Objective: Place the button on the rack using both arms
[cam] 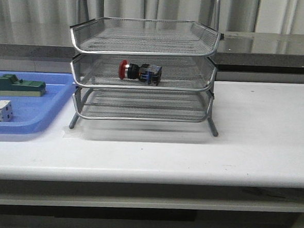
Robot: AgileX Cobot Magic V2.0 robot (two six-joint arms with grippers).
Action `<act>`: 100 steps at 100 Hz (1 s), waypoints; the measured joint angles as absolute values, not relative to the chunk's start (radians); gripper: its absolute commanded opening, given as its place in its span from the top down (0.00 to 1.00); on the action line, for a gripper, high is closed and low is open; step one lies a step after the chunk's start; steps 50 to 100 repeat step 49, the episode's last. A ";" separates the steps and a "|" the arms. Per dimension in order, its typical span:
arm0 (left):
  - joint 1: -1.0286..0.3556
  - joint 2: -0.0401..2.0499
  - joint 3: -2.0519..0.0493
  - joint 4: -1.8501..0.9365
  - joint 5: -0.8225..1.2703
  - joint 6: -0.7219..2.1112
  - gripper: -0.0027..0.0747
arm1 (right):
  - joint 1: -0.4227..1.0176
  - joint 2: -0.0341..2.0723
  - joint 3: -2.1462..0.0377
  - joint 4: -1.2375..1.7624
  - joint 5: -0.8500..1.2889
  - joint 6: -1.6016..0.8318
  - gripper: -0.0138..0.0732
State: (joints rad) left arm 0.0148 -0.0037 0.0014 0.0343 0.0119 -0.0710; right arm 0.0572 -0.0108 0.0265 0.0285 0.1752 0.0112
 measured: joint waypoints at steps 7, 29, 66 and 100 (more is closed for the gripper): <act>0.015 -0.004 0.001 0.034 0.012 -0.071 0.99 | 0.057 -0.011 0.027 0.028 0.175 0.011 0.91; 0.015 -0.004 0.001 0.034 0.014 -0.071 0.99 | 0.057 -0.011 0.027 0.028 0.175 0.011 0.91; 0.015 -0.004 0.001 0.034 0.014 -0.071 0.99 | 0.057 -0.011 0.027 0.028 0.175 0.011 0.91; 0.015 -0.004 0.001 0.034 0.014 -0.071 0.99 | 0.057 -0.011 0.027 0.028 0.175 0.011 0.91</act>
